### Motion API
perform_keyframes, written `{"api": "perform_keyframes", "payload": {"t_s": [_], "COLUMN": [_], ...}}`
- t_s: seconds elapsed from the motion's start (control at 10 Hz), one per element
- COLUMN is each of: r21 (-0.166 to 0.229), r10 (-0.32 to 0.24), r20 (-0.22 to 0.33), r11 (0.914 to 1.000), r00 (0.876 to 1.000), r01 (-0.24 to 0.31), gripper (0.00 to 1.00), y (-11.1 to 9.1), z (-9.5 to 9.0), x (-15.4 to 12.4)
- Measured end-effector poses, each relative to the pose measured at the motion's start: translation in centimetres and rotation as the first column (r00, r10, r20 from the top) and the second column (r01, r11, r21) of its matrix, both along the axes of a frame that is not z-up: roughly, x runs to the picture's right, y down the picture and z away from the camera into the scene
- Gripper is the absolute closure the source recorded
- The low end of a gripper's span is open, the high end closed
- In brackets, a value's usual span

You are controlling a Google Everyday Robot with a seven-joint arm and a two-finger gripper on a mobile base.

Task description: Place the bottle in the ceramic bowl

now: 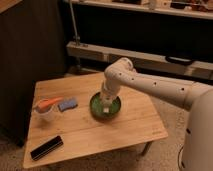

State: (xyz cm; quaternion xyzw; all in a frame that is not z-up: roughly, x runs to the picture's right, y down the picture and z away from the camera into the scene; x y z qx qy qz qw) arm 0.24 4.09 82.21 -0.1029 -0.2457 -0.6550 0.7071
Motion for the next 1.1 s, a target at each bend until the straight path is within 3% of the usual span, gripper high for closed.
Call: {"api": "perform_keyframes", "payload": {"t_s": [0.4, 0.5, 1.1], "r21": [-0.046, -0.048, -0.056], "r10": [-0.052, -0.055, -0.077], "r20": [0.011, 0.015, 0.029], "r11": [0.9976, 0.9973, 0.9953], "r00": [0.999, 0.998, 0.997], "r01": [0.052, 0.055, 0.078], "gripper": [0.28, 0.22, 0.20], "y": [0.5, 0.5, 0.6], "z": [-0.1, -0.2, -0.3], "x": [-0.8, -0.8, -1.2]}}
